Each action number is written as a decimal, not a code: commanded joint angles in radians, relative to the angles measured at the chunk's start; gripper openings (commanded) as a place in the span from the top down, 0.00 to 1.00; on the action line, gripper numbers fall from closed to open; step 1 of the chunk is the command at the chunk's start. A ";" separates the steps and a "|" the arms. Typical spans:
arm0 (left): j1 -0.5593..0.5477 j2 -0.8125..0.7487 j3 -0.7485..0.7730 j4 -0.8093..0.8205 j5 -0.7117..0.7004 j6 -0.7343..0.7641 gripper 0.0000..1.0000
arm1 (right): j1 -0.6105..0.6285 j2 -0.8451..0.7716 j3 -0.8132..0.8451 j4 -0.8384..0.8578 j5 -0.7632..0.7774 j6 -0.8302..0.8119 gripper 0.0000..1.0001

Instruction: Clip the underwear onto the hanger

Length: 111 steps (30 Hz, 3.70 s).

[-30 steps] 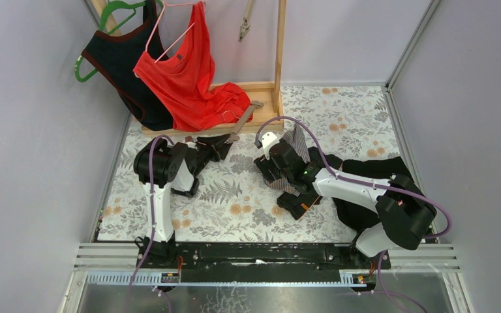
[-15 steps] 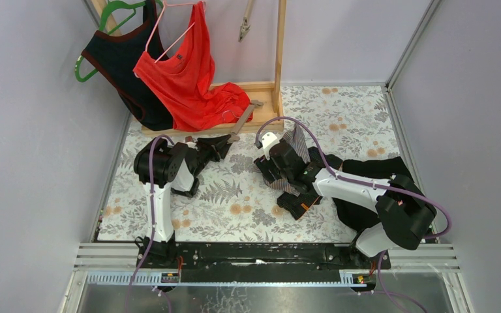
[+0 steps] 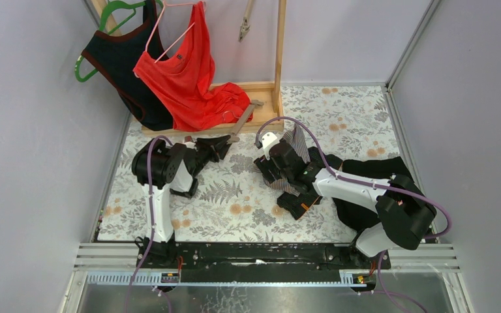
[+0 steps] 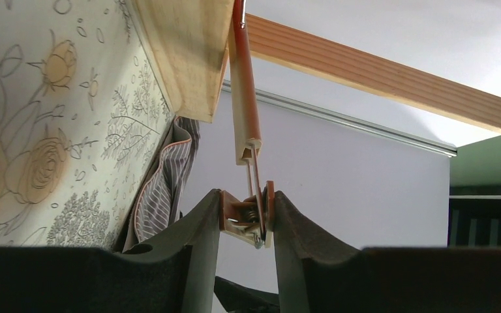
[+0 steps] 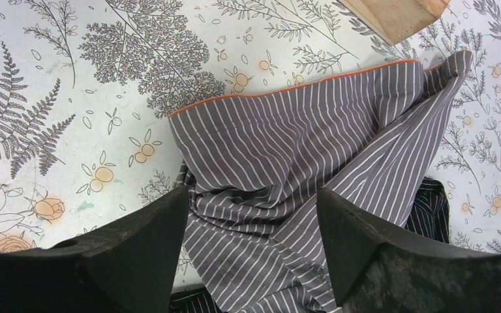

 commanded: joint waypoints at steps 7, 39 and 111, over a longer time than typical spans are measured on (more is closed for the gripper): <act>0.005 -0.041 0.004 0.074 0.035 0.038 0.78 | 0.009 -0.005 0.004 0.036 0.015 0.006 0.22; 0.006 0.005 0.043 0.074 0.064 0.031 0.45 | 0.010 -0.012 0.000 0.036 0.016 0.006 0.22; 0.040 0.000 0.024 0.075 0.152 -0.002 1.00 | 0.034 0.256 0.133 0.026 -0.052 -0.084 0.45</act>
